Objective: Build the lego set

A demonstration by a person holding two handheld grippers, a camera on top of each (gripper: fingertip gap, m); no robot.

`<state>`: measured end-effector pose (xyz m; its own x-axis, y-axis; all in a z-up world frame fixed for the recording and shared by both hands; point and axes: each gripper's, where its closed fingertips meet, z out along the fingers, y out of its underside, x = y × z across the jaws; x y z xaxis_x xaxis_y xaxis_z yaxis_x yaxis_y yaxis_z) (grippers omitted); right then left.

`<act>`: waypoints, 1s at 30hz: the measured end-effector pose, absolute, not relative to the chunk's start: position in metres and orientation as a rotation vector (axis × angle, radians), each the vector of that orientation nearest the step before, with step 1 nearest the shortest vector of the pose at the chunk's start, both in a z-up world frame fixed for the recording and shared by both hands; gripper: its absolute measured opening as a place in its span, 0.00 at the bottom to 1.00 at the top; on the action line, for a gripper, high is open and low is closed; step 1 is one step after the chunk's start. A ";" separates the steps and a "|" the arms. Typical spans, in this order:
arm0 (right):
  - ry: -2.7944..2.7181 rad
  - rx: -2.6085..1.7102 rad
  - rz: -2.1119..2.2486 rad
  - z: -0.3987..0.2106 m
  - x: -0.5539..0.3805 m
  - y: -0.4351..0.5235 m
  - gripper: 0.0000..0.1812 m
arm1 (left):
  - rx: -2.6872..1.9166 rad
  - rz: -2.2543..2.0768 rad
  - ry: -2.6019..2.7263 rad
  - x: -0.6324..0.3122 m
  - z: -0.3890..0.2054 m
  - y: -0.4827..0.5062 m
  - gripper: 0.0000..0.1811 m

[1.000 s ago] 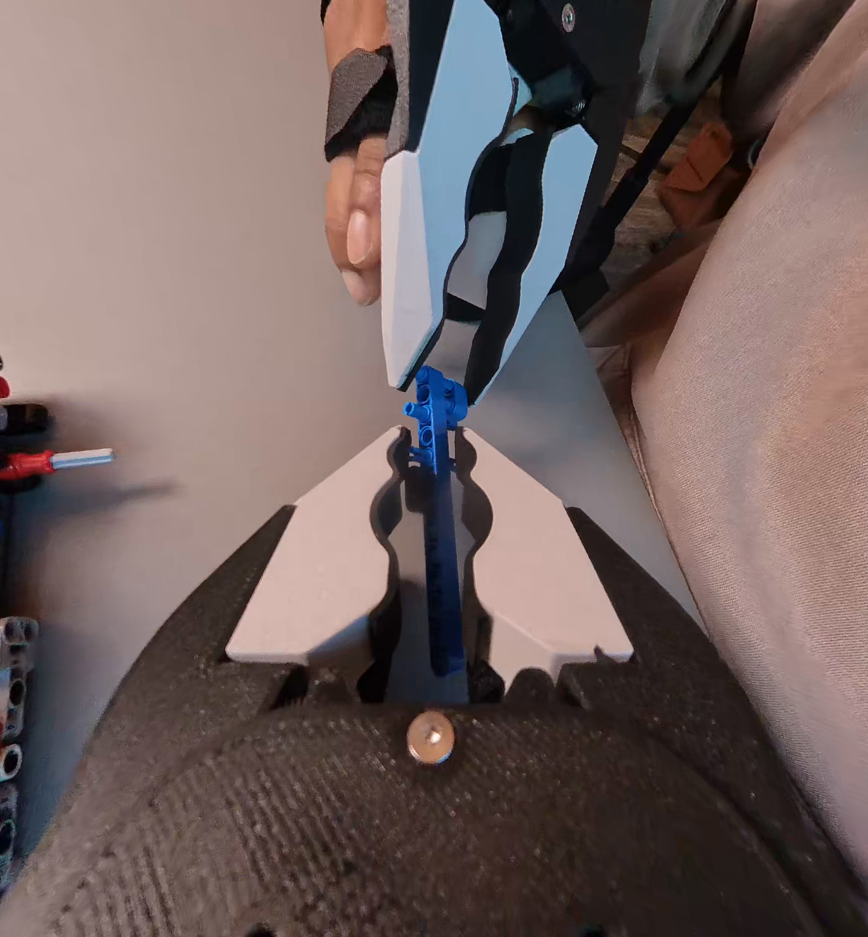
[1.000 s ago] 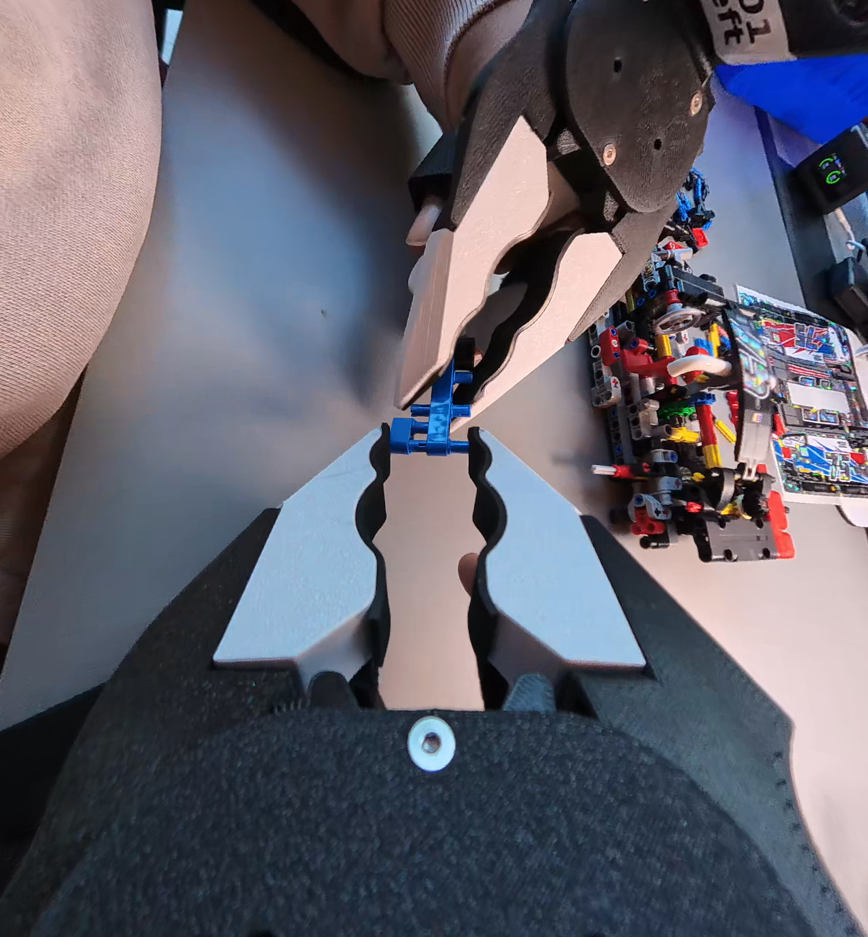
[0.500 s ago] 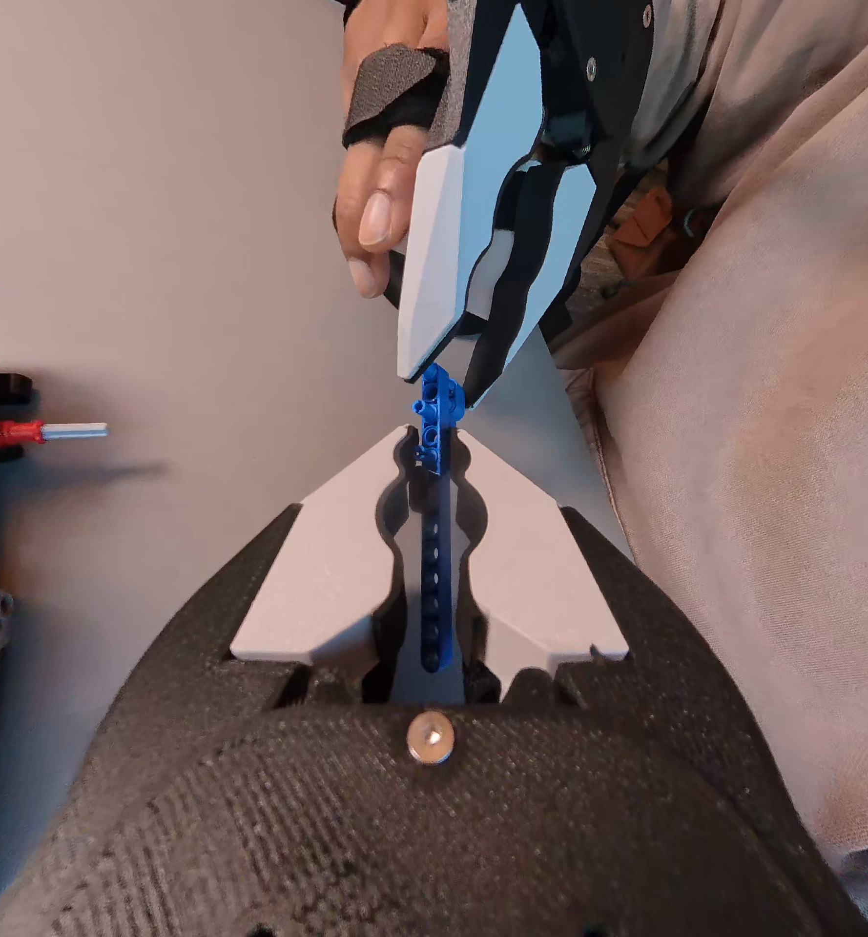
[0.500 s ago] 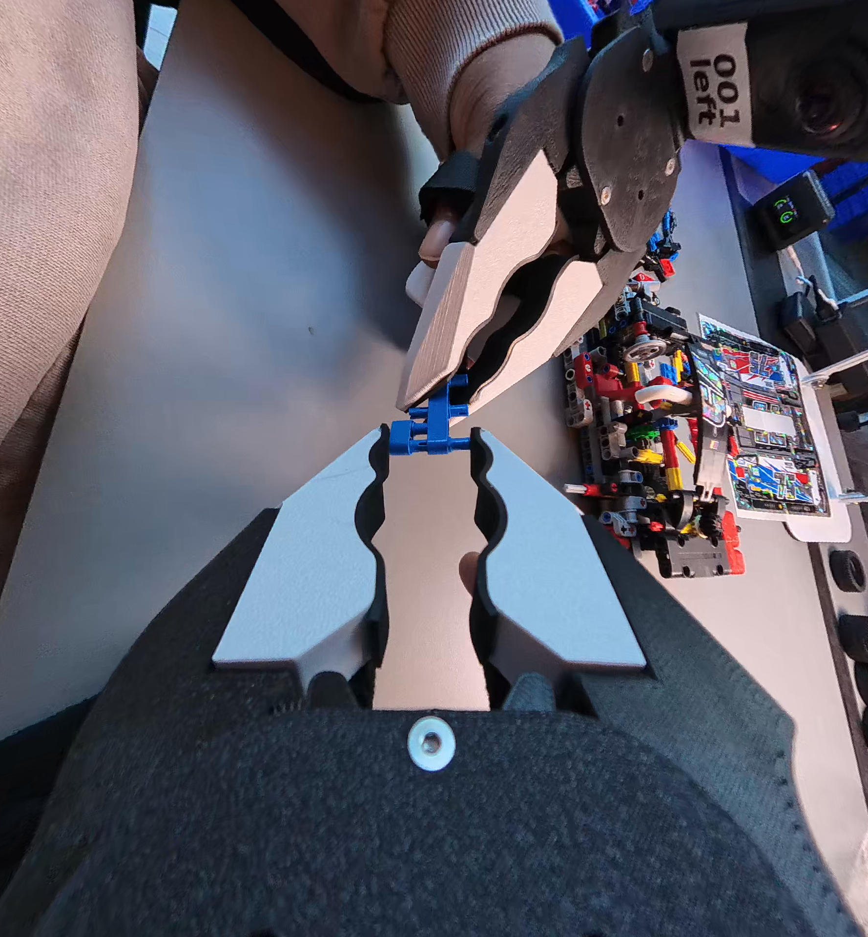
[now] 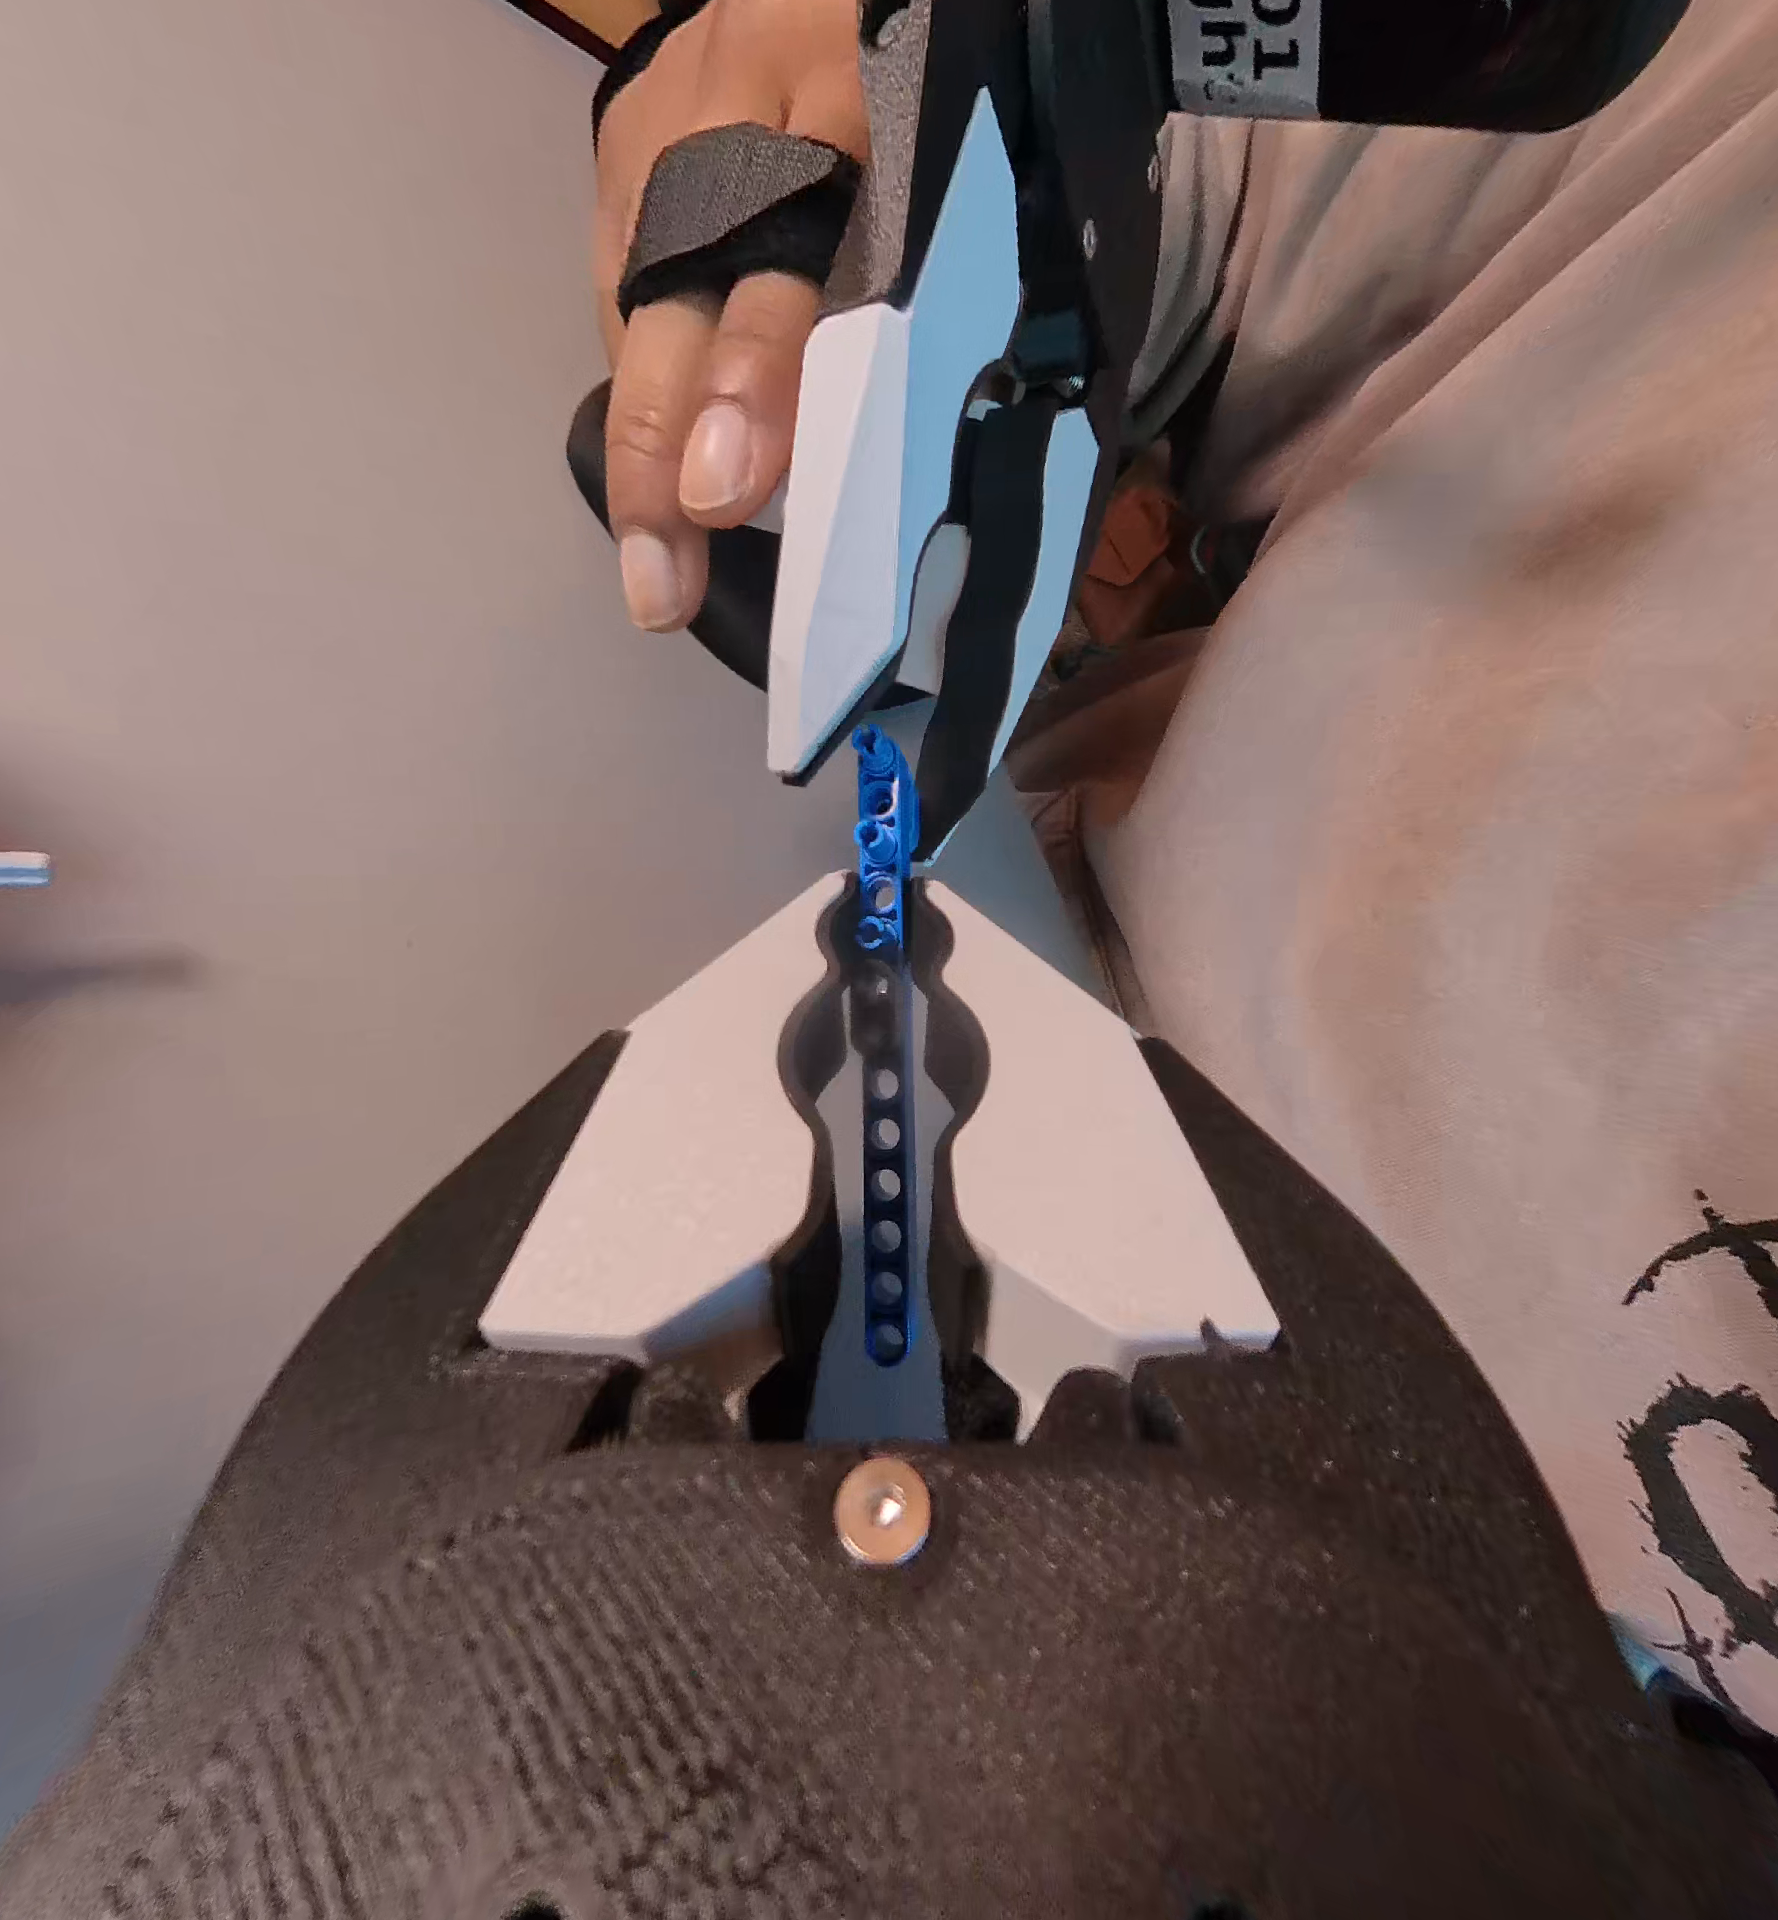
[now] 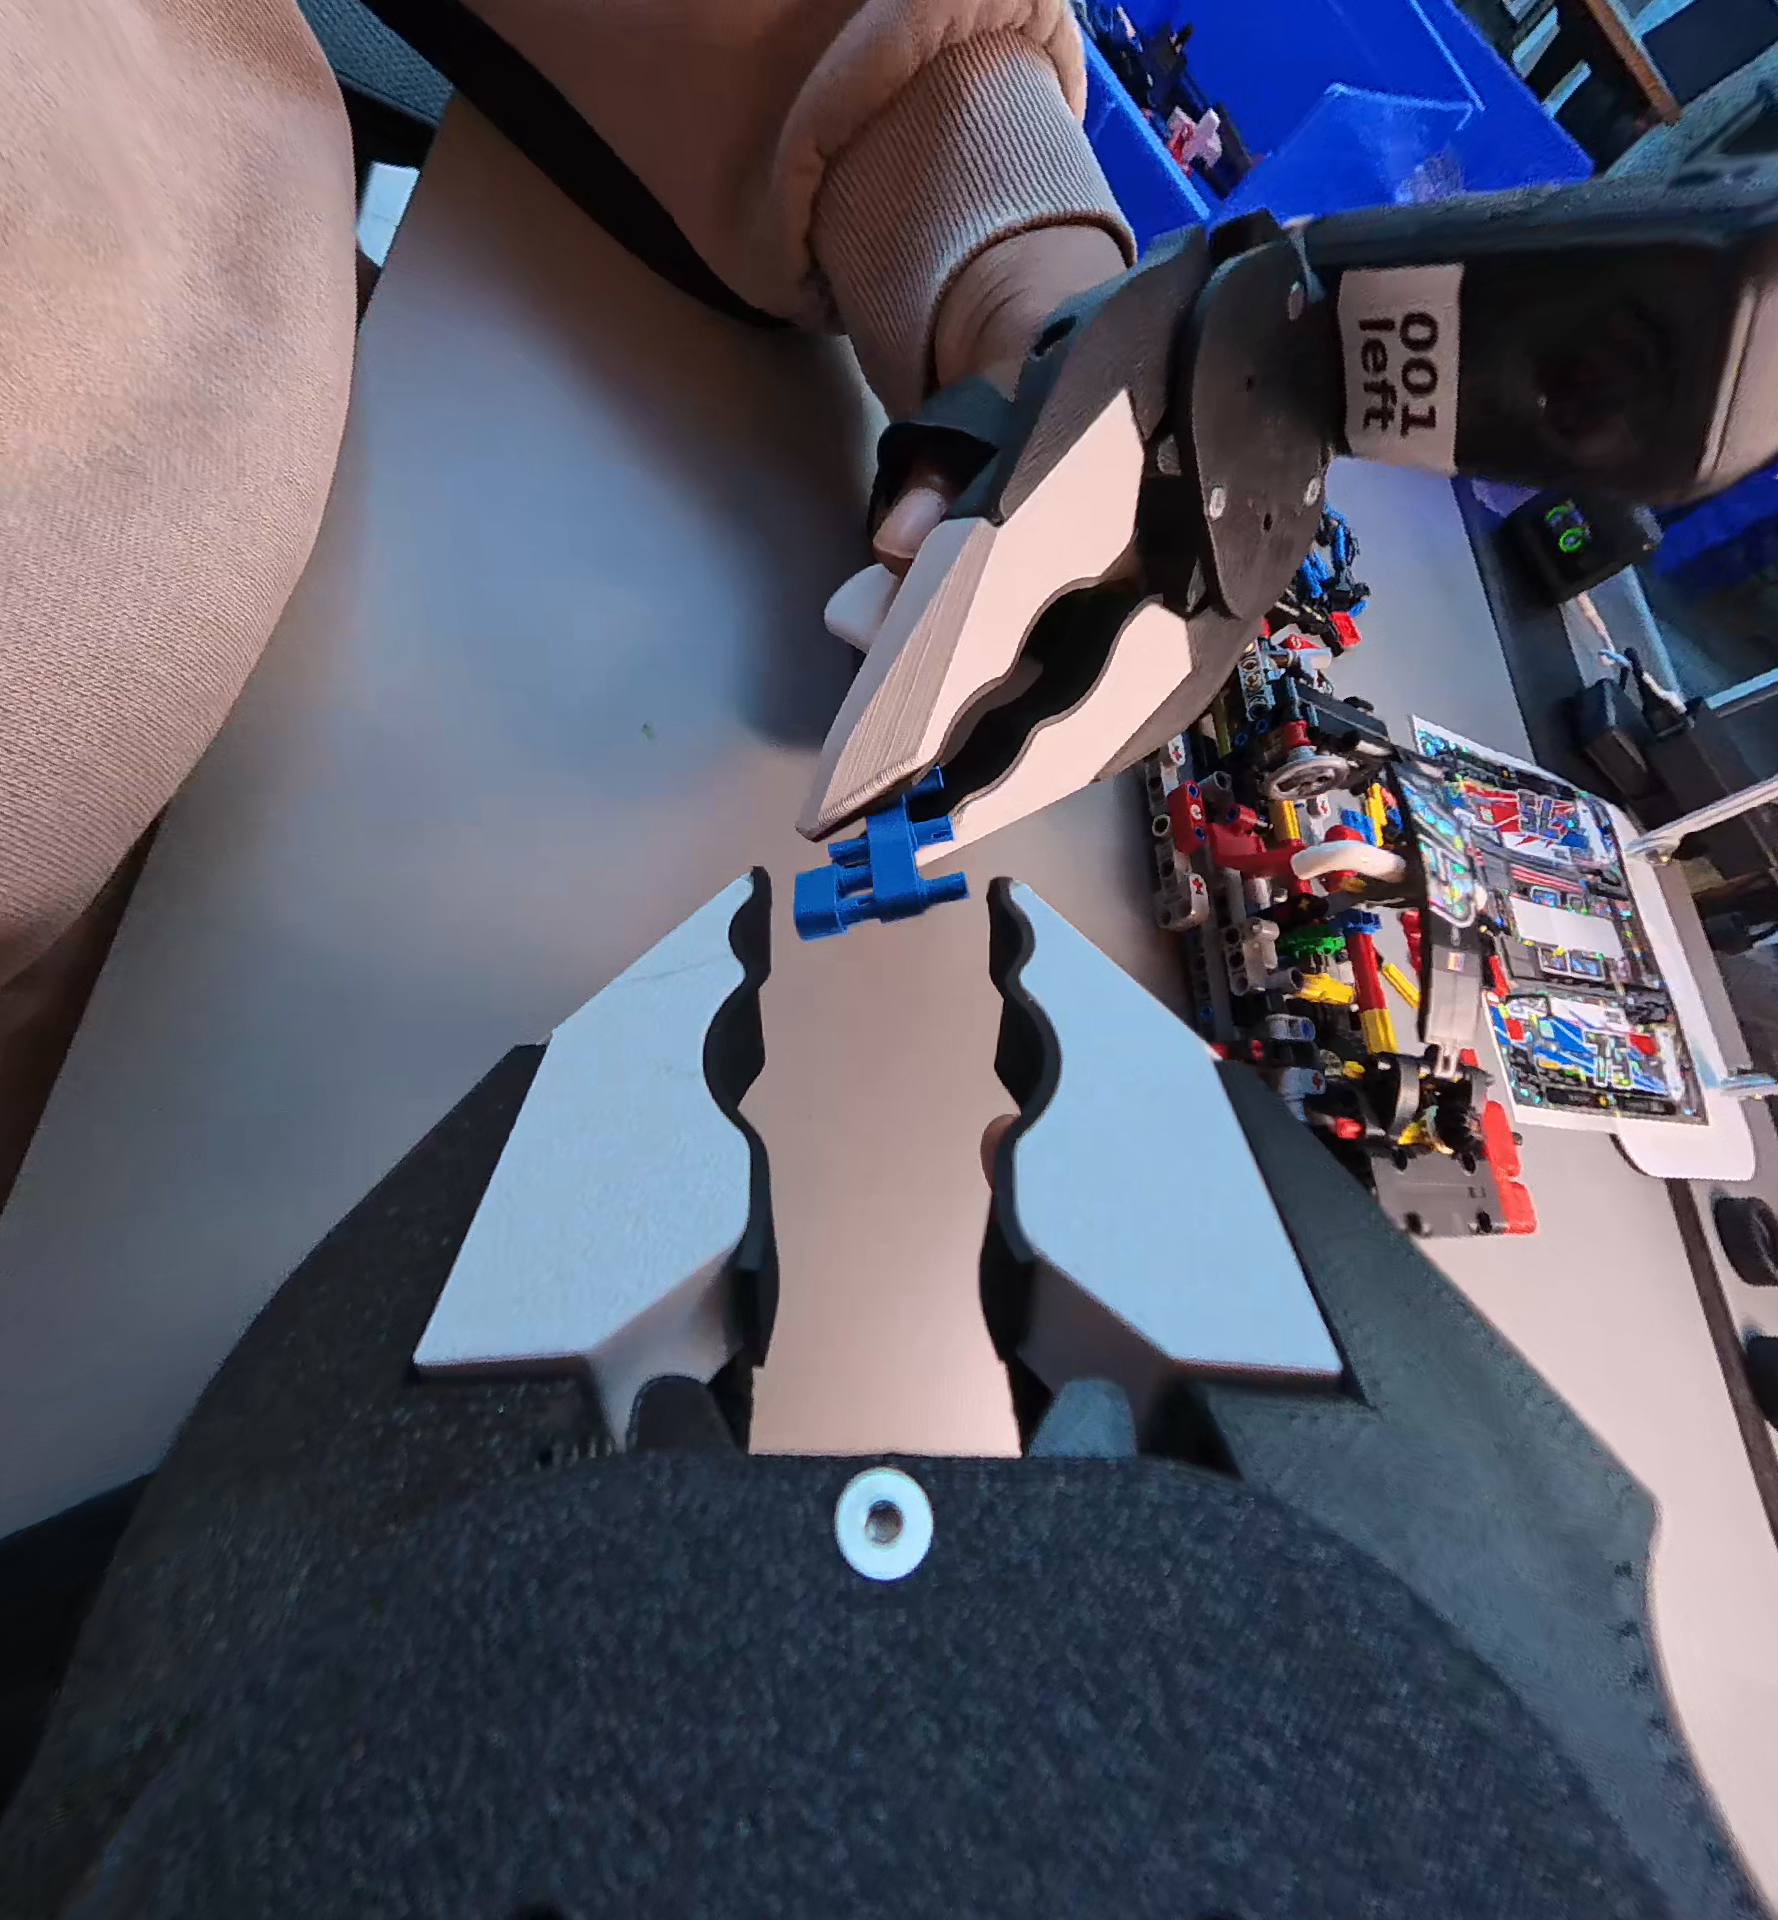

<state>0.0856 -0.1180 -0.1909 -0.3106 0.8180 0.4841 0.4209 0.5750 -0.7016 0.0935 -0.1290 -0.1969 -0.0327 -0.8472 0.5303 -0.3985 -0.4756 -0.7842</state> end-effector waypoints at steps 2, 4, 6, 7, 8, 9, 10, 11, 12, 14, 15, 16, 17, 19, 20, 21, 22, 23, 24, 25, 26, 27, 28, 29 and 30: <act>-1.947 -0.951 0.562 -0.189 0.083 -0.121 0.22 | -1.841 -1.583 1.308 0.094 -0.193 -0.134 0.03; -1.974 -0.915 0.558 -0.189 0.081 -0.125 0.21 | -1.831 -1.617 1.324 0.095 -0.192 -0.138 0.03; -1.996 -0.883 0.579 -0.188 0.080 -0.132 0.18 | -1.816 -1.630 1.348 0.094 -0.191 -0.142 0.03; -2.001 -0.872 0.587 -0.187 0.079 -0.134 0.18 | -1.805 -1.625 1.365 0.094 -0.191 -0.144 0.03; -2.010 -0.861 0.591 -0.186 0.079 -0.135 0.18 | -1.797 -1.614 1.384 0.093 -0.191 -0.145 0.03; -2.019 -0.853 0.596 -0.186 0.078 -0.137 0.18 | -1.792 -1.602 1.404 0.093 -0.192 -0.147 0.03; -2.030 -0.847 0.598 -0.187 0.078 -0.139 0.18 | -1.786 -1.594 1.425 0.093 -0.193 -0.148 0.03; -2.035 -0.845 0.602 -0.187 0.077 -0.141 0.17 | -1.783 -1.594 1.443 0.092 -0.194 -0.150 0.03; -2.040 -0.847 0.606 -0.188 0.076 -0.142 0.17 | -1.782 -1.596 1.462 0.091 -0.195 -0.151 0.03; -2.052 -0.844 0.620 -0.189 0.075 -0.146 0.17 | -1.774 -1.605 1.504 0.090 -0.197 -0.156 0.03; -2.050 -0.850 0.631 -0.189 0.075 -0.148 0.17 | -1.769 -1.614 1.521 0.089 -0.197 -0.158 0.03; -2.042 -0.858 0.644 -0.189 0.074 -0.149 0.17 | -1.765 -1.624 1.530 0.089 -0.197 -0.159 0.03; -2.033 -0.868 0.663 -0.188 0.074 -0.150 0.17 | -1.760 -1.632 1.538 0.088 -0.196 -0.160 0.03; -2.026 -0.890 0.713 -0.187 0.074 -0.154 0.17 | -1.749 -1.653 1.554 0.089 -0.195 -0.164 0.03; -2.021 -0.906 0.746 -0.185 0.074 -0.156 0.17 | -1.741 -1.673 1.558 0.089 -0.194 -0.166 0.03; -2.015 -0.921 0.775 -0.184 0.074 -0.158 0.17 | -1.733 -1.691 1.557 0.089 -0.192 -0.168 0.03; -2.007 -0.932 0.795 -0.182 0.074 -0.159 0.17 | -1.727 -1.708 1.550 0.090 -0.191 -0.169 0.03; -1.997 -0.940 0.815 -0.181 0.074 -0.160 0.17 | -1.720 -1.727 1.541 0.090 -0.189 -0.170 0.03; -1.989 -0.952 0.835 -0.179 0.074 -0.160 0.17 | -1.713 -1.743 1.530 0.090 -0.187 -0.170 0.03; -1.977 -0.962 0.856 -0.176 0.074 -0.160 0.17 | -1.701 -1.762 1.510 0.090 -0.184 -0.169 0.03; -1.958 -0.975 0.882 -0.172 0.073 -0.159 0.17 | -1.683 -1.782 1.478 0.090 -0.180 -0.167 0.03; -1.931 -0.986 0.895 -0.167 0.073 -0.155 0.17 | -1.669 -1.787 1.433 0.090 -0.174 -0.163 0.03; -1.900 -0.992 0.896 -0.163 0.073 -0.150 0.17 | -1.662 -1.763 1.386 0.089 -0.169 -0.157 0.03; -1.864 -1.032 0.916 -0.160 0.072 -0.143 0.17 | -1.661 -1.706 1.350 0.088 -0.165 -0.149 0.04; -1.818 -1.089 0.954 -0.156 0.071 -0.135 0.17 | -1.656 -1.629 1.326 0.087 -0.161 -0.142 0.05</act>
